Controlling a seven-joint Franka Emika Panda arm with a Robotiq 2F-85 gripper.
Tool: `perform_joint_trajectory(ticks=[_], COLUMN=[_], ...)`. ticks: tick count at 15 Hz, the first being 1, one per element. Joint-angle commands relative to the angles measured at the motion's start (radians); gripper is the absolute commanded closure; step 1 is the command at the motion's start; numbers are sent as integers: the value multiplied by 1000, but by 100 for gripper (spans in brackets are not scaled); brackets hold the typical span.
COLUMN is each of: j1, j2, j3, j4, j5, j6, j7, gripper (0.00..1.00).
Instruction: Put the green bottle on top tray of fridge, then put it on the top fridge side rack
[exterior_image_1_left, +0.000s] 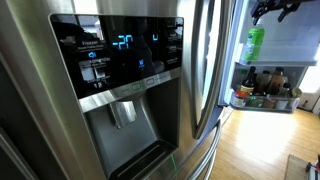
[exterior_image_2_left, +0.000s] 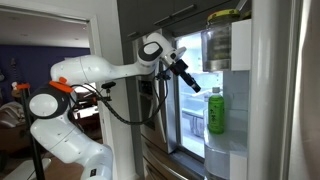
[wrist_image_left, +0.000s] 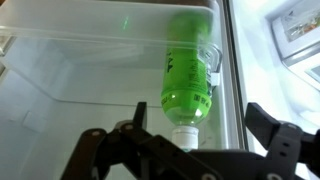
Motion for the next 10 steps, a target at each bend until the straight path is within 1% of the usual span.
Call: perform_joint_trajectory(ticks=[1, 2, 6, 8, 9, 10], j1=[5, 8, 7, 11, 8, 9], j2=[-29, -39, -78, -99, -101, -110], j3=[24, 30, 47, 43, 46, 45], j4=[57, 69, 104, 115, 129, 127], j5=[-63, -84, -160, -175, -180, -191], j6=[-110, -139, -235, -265, -297, -301], j7=[-26, -45, -25, -2, 3, 12], gripper=[0, 0, 0, 0, 0, 0])
